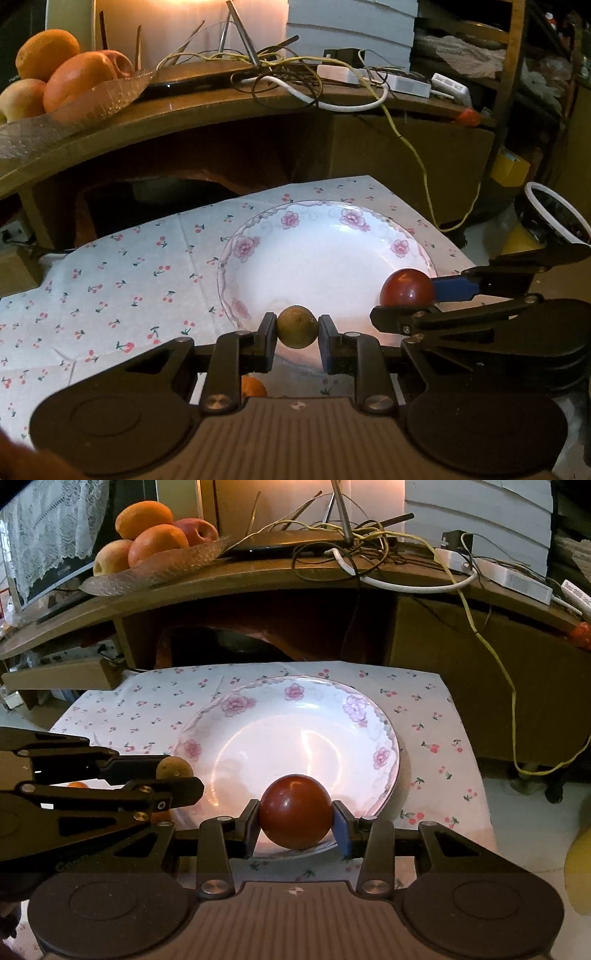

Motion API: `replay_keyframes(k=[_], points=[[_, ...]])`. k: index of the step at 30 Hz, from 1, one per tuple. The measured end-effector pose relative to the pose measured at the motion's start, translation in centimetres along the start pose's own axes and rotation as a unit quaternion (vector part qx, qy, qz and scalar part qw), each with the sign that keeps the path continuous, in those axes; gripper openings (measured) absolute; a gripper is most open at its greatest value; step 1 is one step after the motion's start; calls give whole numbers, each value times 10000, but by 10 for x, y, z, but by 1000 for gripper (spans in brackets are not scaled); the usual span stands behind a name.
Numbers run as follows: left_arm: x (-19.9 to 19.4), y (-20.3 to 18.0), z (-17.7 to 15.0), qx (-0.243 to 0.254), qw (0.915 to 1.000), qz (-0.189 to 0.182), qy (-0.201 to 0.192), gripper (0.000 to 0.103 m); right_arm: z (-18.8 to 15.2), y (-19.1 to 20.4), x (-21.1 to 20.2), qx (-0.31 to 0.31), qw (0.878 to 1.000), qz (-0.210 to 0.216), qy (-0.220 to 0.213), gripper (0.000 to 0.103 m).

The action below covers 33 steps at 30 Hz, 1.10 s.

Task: Organize fruits
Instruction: 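Carry both fruits over the white plate and open both tools to drop them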

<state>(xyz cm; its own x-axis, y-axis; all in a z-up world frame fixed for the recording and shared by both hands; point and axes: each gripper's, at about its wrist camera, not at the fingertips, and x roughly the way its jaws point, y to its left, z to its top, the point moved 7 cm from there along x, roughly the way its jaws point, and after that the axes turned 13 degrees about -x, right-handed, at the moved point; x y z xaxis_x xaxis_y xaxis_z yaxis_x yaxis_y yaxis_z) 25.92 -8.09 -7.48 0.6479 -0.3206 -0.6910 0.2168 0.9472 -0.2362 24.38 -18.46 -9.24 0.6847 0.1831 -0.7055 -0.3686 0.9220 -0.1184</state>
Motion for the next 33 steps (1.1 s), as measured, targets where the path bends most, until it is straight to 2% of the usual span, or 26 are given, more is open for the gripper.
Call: replay_keyframes(k=[24, 33], points=[[8, 6, 2, -88, 9999, 90, 71, 33, 2, -5, 5, -135, 9998, -84, -75, 48], [-5, 7, 5, -88, 9999, 113, -22, 37, 7, -6, -6, -98, 9995, -102, -289, 53]])
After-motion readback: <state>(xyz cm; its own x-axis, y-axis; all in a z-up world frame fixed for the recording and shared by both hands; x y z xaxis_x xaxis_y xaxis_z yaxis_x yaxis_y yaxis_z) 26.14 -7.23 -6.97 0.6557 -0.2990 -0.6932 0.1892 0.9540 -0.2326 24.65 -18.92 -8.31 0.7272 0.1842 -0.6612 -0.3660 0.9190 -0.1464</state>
